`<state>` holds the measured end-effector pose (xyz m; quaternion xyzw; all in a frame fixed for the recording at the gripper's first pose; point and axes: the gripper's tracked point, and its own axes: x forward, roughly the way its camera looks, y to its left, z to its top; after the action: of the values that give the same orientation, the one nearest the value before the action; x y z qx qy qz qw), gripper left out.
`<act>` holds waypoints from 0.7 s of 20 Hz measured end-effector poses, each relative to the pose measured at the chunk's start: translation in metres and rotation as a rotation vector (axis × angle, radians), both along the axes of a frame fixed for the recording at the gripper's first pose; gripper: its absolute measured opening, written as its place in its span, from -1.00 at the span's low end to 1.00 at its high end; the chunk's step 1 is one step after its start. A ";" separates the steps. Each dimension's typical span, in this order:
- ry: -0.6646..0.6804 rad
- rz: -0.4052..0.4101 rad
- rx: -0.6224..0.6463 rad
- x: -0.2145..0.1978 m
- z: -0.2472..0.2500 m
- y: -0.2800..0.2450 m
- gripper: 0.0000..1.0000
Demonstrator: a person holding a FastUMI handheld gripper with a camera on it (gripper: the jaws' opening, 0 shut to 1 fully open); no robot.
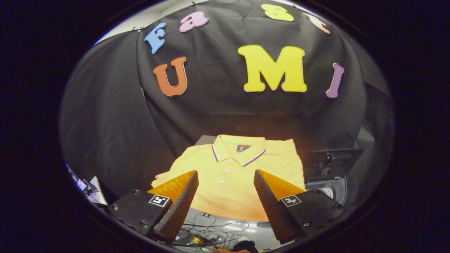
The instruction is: Put the clothes into the washing machine and then close the washing machine lid.
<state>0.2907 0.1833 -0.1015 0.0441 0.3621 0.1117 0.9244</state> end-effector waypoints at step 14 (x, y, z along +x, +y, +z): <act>0.547 -0.051 -0.155 0.069 -0.095 0.033 0.93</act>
<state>0.3594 0.2166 -0.1962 0.0108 0.6045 0.0441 0.7953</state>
